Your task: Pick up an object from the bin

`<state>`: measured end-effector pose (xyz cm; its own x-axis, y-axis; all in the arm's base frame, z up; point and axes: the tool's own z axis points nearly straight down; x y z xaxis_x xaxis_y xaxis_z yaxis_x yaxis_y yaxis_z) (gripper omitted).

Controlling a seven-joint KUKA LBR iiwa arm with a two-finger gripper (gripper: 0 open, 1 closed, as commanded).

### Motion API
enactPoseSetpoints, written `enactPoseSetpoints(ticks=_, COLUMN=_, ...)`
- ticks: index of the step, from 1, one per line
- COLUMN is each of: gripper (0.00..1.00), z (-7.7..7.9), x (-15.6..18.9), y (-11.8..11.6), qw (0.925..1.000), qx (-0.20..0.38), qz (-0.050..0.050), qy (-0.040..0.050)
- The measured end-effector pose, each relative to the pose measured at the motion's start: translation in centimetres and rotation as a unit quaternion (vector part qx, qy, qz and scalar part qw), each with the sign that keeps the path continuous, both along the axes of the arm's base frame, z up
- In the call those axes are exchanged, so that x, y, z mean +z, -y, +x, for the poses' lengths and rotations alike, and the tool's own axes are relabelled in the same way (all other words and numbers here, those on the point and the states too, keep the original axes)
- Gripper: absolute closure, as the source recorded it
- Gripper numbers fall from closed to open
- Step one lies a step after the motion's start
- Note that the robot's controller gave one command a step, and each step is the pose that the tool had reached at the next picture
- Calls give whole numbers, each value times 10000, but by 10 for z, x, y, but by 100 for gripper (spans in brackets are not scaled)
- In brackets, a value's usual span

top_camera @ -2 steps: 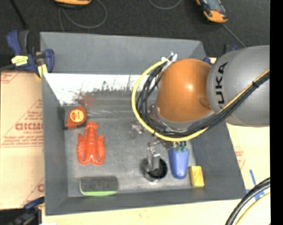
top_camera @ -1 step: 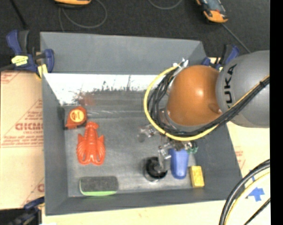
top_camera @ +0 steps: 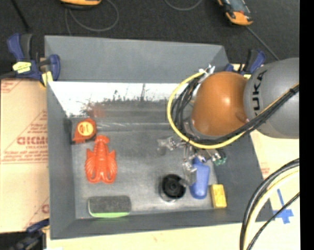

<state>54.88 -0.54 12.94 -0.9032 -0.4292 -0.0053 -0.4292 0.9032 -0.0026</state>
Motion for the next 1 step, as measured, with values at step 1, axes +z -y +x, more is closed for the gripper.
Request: enactPoseSetpoints(ticks=1, gripper=0, z=-28, x=-12, y=-2, qw=10000, qx=76, qz=5, qy=-11)
